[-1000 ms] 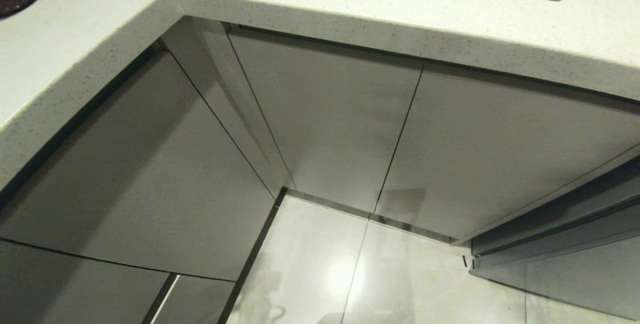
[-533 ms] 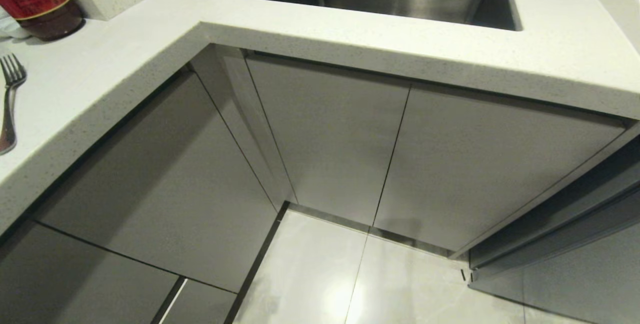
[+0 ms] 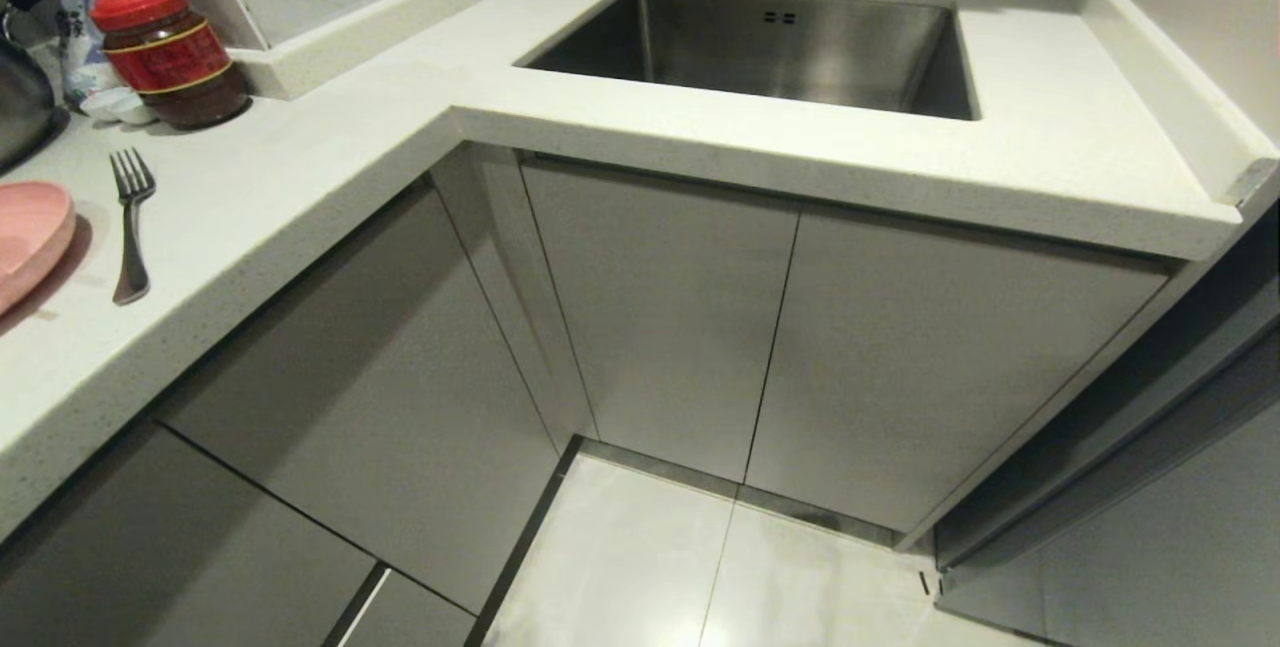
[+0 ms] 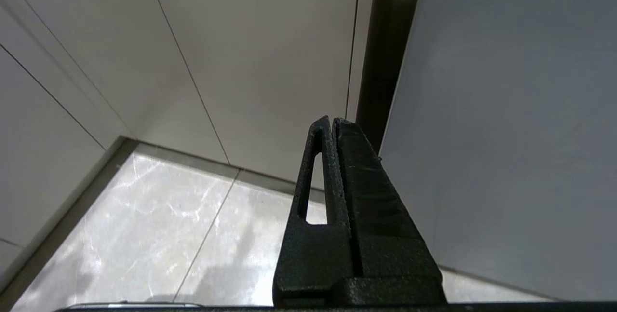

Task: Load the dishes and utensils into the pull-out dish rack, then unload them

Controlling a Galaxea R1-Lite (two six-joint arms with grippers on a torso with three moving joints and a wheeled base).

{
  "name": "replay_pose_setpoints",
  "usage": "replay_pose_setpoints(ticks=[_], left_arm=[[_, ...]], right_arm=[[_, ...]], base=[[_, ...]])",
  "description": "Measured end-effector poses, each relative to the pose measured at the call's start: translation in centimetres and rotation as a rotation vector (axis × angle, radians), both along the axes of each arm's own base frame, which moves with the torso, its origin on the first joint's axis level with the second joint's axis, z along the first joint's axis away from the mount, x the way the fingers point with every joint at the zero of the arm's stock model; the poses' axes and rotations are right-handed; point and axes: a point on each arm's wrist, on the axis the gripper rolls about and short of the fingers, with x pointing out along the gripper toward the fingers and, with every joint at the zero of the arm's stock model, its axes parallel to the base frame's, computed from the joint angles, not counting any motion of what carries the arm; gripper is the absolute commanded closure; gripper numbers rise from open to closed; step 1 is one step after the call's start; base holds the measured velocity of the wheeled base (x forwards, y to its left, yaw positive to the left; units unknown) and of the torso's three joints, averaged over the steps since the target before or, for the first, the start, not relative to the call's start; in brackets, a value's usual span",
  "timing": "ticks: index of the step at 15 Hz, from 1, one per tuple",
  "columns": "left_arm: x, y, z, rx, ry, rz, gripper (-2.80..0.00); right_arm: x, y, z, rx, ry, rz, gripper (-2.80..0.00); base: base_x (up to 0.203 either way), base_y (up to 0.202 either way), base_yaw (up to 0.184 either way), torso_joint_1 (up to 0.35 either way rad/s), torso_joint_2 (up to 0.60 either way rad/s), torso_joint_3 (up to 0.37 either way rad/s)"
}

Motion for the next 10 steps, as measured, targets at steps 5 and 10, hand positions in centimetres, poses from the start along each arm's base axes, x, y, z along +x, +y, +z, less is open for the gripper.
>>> replay_pose_setpoints(ticks=[5,10], left_arm=[[0.0,0.0,0.0,0.0,0.001,0.0,0.0],[0.0,0.0,0.0,0.0,0.0,0.0,0.0]], right_arm=[[0.0,0.0,0.0,0.0,0.0,0.0,0.0],[0.0,0.0,0.0,0.0,0.0,0.0,0.0]], base=[[0.0,0.0,0.0,0.001,0.0,0.197],[0.0,0.0,0.0,0.001,0.0,0.203]])
